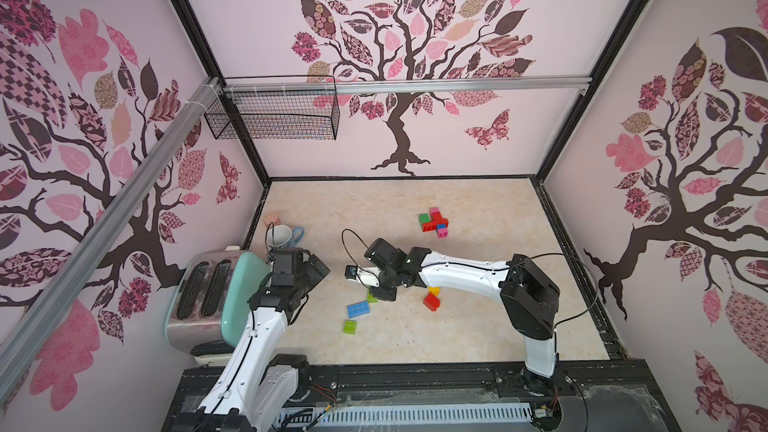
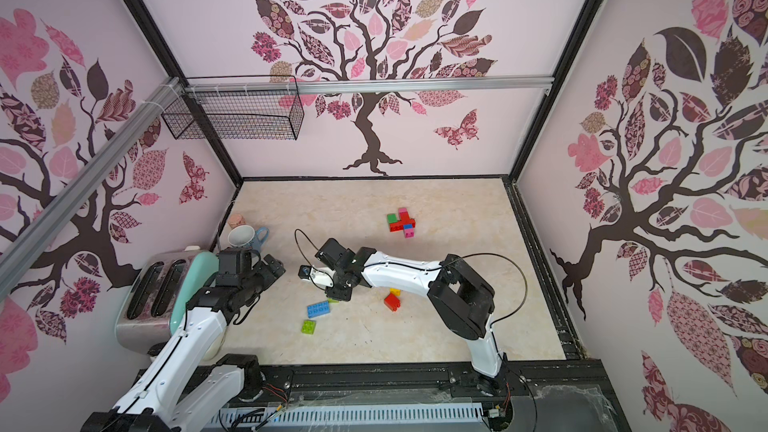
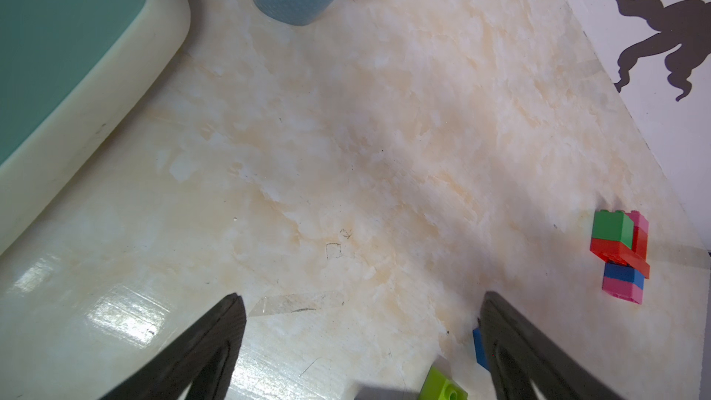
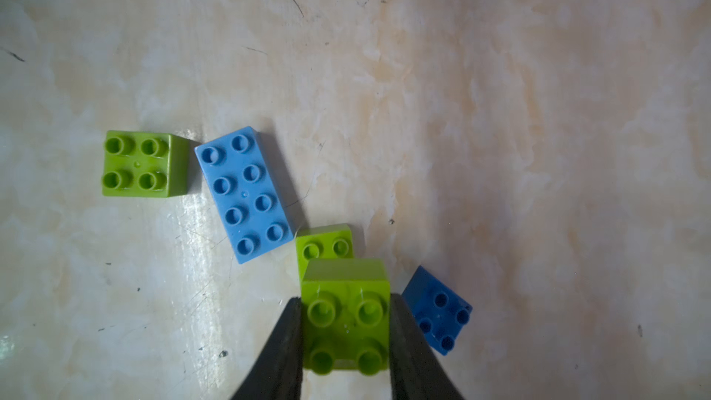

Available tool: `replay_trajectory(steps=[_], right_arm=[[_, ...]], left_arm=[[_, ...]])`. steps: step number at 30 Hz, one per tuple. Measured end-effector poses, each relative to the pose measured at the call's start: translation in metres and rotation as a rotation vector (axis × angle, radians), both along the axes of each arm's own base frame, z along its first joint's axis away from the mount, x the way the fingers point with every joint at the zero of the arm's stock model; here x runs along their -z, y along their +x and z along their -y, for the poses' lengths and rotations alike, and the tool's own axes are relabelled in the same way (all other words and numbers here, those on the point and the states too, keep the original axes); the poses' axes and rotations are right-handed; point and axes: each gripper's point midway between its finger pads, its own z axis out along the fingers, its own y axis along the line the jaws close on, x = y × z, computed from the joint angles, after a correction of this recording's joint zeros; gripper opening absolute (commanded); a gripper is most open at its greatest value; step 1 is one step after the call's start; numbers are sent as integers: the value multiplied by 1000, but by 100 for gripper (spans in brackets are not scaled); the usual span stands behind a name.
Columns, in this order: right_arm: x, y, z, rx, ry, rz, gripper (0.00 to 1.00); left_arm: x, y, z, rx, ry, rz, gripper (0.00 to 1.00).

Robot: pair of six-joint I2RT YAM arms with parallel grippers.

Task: Assemble the number 4 with lego
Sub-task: Assemble the lego brick with the lego brick.

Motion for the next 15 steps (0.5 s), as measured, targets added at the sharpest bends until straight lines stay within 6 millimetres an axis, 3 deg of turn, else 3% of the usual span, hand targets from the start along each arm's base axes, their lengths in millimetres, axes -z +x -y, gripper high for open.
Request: replay_trajectory(steps=[15], right_arm=[[32,-2,-3,-53,-122,-68,0]], left_arm=[[-1,0,0,0,-1,8,98]])
